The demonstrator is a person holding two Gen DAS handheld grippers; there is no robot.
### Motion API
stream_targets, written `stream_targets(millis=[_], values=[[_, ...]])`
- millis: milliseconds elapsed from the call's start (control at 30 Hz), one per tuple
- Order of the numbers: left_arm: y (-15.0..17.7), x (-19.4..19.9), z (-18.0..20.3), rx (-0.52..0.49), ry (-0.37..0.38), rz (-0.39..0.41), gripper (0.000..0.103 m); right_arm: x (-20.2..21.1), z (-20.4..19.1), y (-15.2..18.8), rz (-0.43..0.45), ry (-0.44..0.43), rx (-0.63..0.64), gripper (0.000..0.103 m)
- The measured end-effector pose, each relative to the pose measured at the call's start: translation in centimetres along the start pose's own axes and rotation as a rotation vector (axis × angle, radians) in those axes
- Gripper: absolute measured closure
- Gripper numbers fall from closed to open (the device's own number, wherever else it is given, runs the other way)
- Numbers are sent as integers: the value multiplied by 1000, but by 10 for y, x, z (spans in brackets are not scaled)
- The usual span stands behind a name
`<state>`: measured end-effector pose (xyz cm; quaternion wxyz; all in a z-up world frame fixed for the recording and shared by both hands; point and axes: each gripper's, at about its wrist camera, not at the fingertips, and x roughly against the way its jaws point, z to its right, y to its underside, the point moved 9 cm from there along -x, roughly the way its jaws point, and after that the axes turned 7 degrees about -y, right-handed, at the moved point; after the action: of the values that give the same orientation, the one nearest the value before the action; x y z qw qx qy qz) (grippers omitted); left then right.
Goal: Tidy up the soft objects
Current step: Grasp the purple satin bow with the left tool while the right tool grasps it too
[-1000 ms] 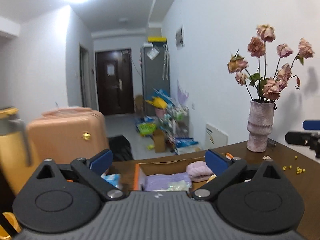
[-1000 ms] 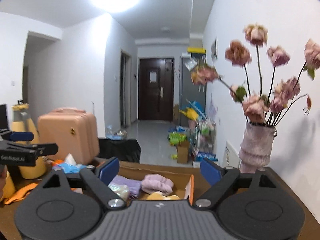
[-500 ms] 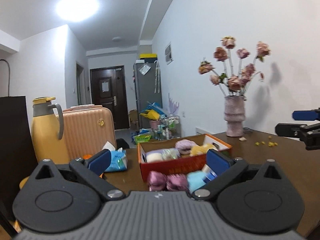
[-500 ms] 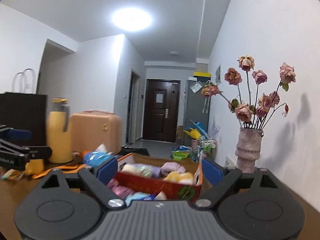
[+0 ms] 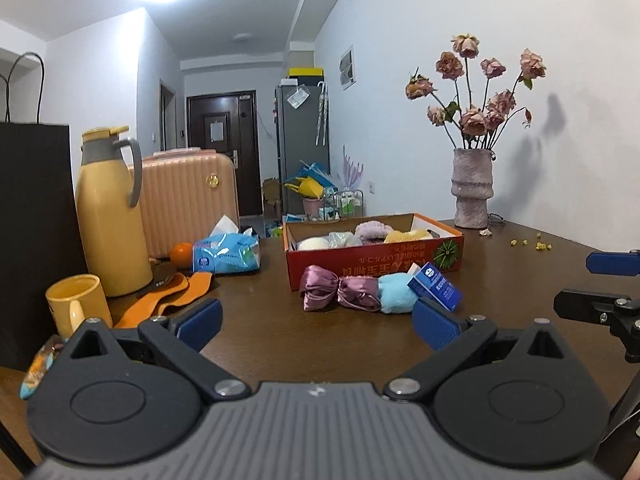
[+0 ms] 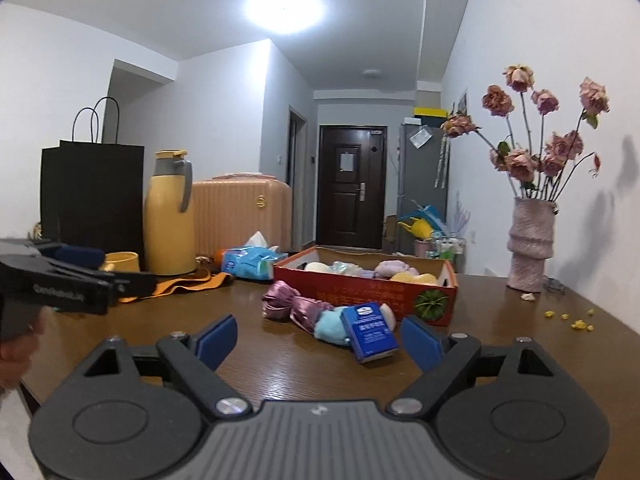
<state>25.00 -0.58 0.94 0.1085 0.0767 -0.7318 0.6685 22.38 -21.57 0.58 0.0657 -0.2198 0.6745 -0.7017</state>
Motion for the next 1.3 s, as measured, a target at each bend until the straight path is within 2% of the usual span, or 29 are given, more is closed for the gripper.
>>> stream_targets(millis=[33,200,267,333,433,533,667,733,800,833,867,900,1033,1200,1300], values=[[2,-5,1,4,3,-12,0,-4,0,1,-16,-7,-2,23],[7,-38,-3,47,7,-69,0,-38,3,14,-117,-65,-68,70],[4,-60,-5,68,11,-87,0,-56,6,19,-153,-98,-119,77],[-2,-86,-8,67,11,-91,0,-78,9,22,-187,-121,-160,77],[-14,-133,-8,45,9,-100,5,-119,16,18,-228,-112,-178,76],[-25,-180,-1,33,57,-112,7,-156,26,6,-219,-99,-168,76],[-33,-241,4,48,76,-150,13,-206,44,-12,-207,-84,-162,76],[-27,-274,2,87,86,-211,17,-229,55,-17,-219,-62,-159,75],[-16,-298,-4,133,82,-289,52,-246,63,-16,-231,-55,-160,75],[-10,-303,-5,156,119,-315,61,-252,64,-16,-237,-56,-160,75],[-4,-304,-6,171,169,-335,83,-255,65,-15,-238,-59,-162,75],[0,-300,-9,183,200,-342,89,-258,64,-14,-237,-66,-164,73],[2,-262,-21,184,220,-319,99,-257,51,-3,-258,-131,-166,72],[0,-196,-23,233,254,-289,100,-231,32,2,-255,-183,-180,72],[13,-161,-14,230,298,-300,100,-212,23,4,-264,-215,-185,72]])
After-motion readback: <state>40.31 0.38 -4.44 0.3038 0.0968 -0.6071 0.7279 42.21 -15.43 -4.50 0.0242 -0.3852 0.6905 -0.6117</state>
